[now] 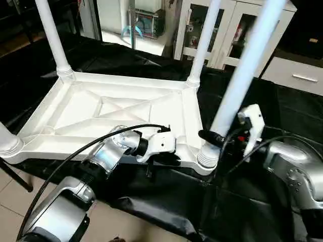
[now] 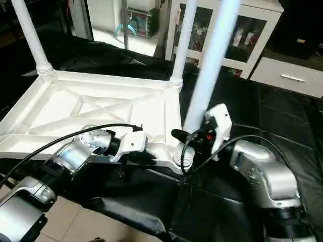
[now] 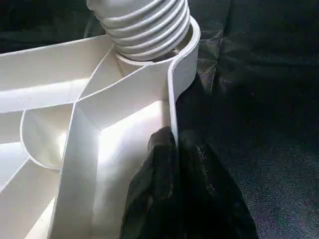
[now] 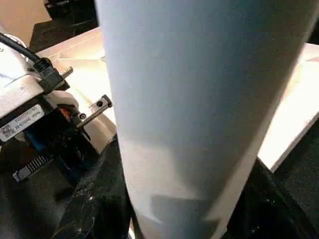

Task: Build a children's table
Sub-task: Rotate table base

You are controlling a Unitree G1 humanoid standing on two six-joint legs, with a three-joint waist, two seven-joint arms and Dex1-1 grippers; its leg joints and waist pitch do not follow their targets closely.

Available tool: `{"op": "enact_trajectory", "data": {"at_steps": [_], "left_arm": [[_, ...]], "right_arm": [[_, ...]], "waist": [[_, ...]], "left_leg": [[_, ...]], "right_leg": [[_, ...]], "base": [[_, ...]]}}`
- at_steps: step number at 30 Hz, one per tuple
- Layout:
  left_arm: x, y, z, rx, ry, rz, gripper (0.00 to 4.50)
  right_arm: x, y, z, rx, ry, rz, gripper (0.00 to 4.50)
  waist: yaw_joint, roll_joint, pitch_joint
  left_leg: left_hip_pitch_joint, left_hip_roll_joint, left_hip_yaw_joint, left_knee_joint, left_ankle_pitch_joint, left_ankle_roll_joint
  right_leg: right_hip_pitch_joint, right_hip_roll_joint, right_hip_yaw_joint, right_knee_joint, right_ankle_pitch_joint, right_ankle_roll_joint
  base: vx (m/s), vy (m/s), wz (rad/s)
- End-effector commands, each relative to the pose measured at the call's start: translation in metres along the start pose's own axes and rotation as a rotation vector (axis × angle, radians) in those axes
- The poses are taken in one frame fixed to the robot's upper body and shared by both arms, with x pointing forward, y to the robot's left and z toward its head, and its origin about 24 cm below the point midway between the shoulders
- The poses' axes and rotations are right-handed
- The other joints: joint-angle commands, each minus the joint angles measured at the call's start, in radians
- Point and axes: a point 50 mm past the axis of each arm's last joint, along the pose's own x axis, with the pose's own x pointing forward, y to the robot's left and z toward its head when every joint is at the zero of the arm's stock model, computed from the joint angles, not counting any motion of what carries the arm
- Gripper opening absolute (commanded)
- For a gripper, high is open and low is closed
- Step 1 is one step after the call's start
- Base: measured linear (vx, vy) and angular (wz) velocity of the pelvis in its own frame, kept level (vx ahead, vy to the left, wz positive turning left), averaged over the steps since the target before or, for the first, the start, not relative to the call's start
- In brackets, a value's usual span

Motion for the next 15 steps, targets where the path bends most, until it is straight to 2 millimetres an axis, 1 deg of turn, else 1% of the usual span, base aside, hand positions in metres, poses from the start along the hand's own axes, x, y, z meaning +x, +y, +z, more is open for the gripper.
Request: {"op": "enact_trajectory", "data": {"at_steps": [1,4,5,9,12,15], "left_arm": [[0.006,-0.011,-0.01,-0.021,0.047,-0.067,0.0],[0.006,-0.012,-0.01,-0.022,0.047,-0.071,0.0],[0.006,-0.012,-0.01,-0.022,0.046,-0.071,0.0],[0.006,-0.012,-0.01,-0.025,0.047,-0.072,0.0],[0.006,-0.012,-0.01,-0.026,0.049,-0.071,0.0],[0.005,-0.012,-0.01,-0.027,0.049,-0.07,0.0]], "right_arm": [[0.0,-0.005,-0.001,-0.018,0.018,-0.031,1.85],[0.003,-0.005,-0.003,-0.013,0.041,-0.022,1.84],[0.004,-0.005,-0.005,-0.004,0.051,-0.015,1.84],[0.006,-0.004,-0.009,0.009,0.074,-0.006,1.84],[0.005,-0.004,-0.011,0.014,0.093,-0.001,1.84],[0.004,-0.003,-0.014,0.026,0.117,0.013,1.84]], "waist": [[-0.008,-0.005,-0.039],[-0.01,-0.006,-0.036],[-0.011,-0.008,-0.035],[-0.016,-0.008,-0.032],[-0.019,-0.009,-0.032],[-0.022,-0.009,-0.033]], "left_leg": [[0.004,0.066,-0.026,-0.087,-0.234,0.019],[0.005,0.066,-0.026,-0.089,-0.249,0.017],[0.006,0.066,-0.026,-0.09,-0.262,0.015],[0.006,0.066,-0.03,-0.092,-0.287,0.01],[0.007,0.067,-0.03,-0.094,-0.284,0.011],[0.006,0.07,-0.029,-0.096,-0.27,0.014]], "right_leg": [[0.039,-0.083,0.066,-0.092,-0.348,-0.154],[0.037,-0.083,0.067,-0.095,-0.37,-0.152],[0.035,-0.083,0.067,-0.099,-0.392,-0.146],[0.032,-0.086,0.066,-0.107,-0.457,-0.126],[0.031,-0.085,0.066,-0.108,-0.451,-0.121],[0.033,-0.084,0.067,-0.102,-0.395,-0.142]], "base": [[0.0,0.0,0.0],[0.0,0.0,0.0],[0.0,0.0,0.0],[0.0,0.0,0.0],[0.0,0.0,0.0],[0.0,0.0,0.0]]}}
